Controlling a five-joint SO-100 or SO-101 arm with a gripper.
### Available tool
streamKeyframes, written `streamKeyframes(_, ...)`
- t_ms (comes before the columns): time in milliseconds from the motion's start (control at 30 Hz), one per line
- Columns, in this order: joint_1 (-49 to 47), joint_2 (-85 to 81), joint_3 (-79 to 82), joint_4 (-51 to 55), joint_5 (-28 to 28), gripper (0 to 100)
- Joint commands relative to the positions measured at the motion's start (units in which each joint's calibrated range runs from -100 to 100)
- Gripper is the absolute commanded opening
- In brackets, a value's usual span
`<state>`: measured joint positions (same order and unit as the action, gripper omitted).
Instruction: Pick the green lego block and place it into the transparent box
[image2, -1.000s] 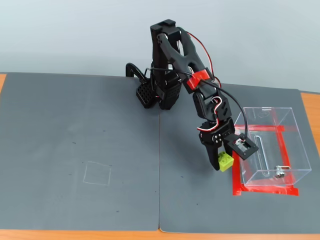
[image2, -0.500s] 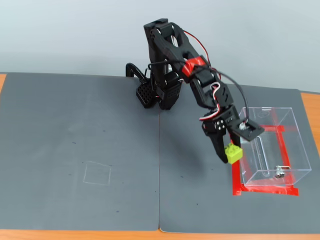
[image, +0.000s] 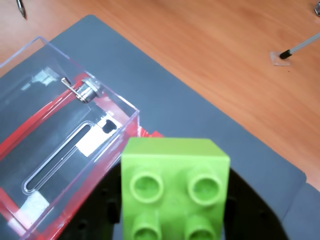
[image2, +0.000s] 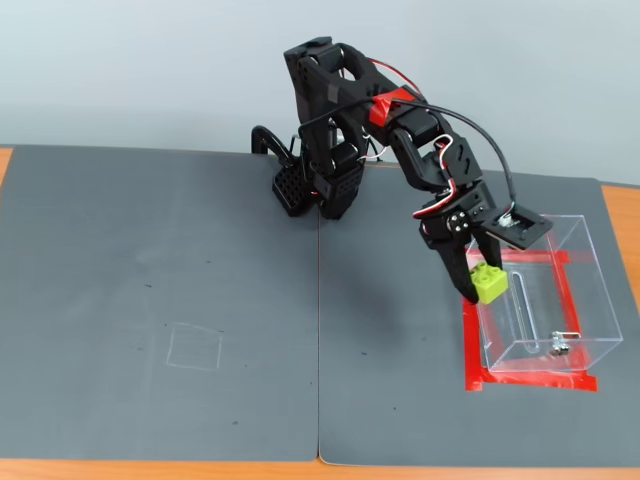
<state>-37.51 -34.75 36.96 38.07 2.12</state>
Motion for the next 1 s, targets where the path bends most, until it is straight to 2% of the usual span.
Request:
streamKeyframes(0, -2.1, -2.2, -4.3, 0.0, 0.1, 11)
streamKeyframes(567, -15.8, -1.8, -6.2, -0.1, 0.2, 11)
streamKeyframes(800, -19.9, 5.2, -6.3, -6.7, 0.2, 11)
streamKeyframes(967, -21.0, 7.8, -6.3, -7.3, 0.2, 12)
